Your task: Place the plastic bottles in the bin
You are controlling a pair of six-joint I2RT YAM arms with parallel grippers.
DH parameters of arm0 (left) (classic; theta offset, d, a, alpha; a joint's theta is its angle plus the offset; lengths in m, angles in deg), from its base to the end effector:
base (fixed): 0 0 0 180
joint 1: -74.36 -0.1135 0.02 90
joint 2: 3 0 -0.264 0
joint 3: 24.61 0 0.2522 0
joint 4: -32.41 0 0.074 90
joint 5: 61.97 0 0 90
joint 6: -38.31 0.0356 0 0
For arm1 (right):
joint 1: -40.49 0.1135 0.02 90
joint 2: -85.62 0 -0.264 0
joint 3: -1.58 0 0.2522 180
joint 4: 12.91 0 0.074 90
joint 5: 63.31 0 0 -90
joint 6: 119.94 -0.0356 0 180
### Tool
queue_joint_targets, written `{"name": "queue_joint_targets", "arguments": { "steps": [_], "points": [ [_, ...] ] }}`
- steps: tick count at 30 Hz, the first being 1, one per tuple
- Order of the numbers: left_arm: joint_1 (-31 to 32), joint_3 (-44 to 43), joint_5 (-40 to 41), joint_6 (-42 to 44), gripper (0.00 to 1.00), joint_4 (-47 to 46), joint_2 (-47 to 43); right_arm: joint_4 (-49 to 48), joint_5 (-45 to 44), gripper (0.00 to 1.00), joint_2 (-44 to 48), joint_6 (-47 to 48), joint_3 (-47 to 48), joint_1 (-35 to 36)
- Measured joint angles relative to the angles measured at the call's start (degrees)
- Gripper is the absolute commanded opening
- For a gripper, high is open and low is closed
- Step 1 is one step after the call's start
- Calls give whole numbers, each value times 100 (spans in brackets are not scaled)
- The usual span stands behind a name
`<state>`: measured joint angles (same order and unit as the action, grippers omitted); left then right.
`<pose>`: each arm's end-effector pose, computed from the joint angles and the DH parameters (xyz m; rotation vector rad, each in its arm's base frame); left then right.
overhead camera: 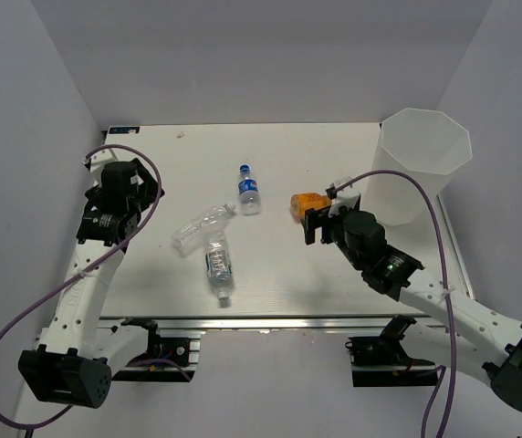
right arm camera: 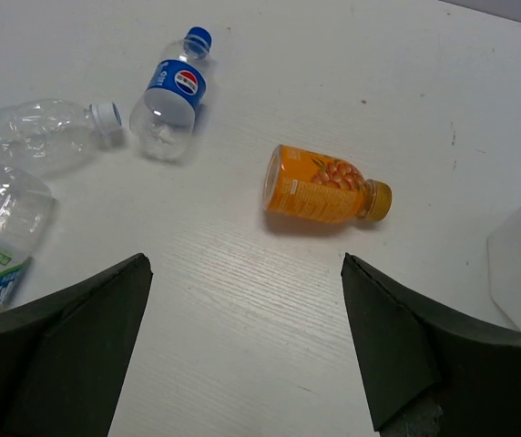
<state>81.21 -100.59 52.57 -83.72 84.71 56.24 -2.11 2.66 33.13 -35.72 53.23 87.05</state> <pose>0.2133 -0.0107 0.3511 -0.6922 2.0134 0.0717 0.1589 0.1467 0.2977 -0.3232 1.7354 0.2930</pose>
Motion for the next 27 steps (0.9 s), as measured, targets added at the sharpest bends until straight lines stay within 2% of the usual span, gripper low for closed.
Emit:
{"name": "queue_joint_targets", "arguments": {
  "steps": [5,9,13,19,27],
  "points": [
    [0,31,-103,33,98,-7,129,37,74,89,-396,284,22,-4],
    [0,90,-144,57,98,7,131,472,153,89,-1379,831,538,-15],
    [0,157,-164,55,98,-44,105,846,507,89,-1989,2065,874,-118],
    [0,332,-267,55,98,-61,105,1515,1707,89,-2234,4105,1154,-726],
    [0,341,-184,55,98,-42,146,2267,2999,89,-3257,5753,2188,-1810]
  ]
}}
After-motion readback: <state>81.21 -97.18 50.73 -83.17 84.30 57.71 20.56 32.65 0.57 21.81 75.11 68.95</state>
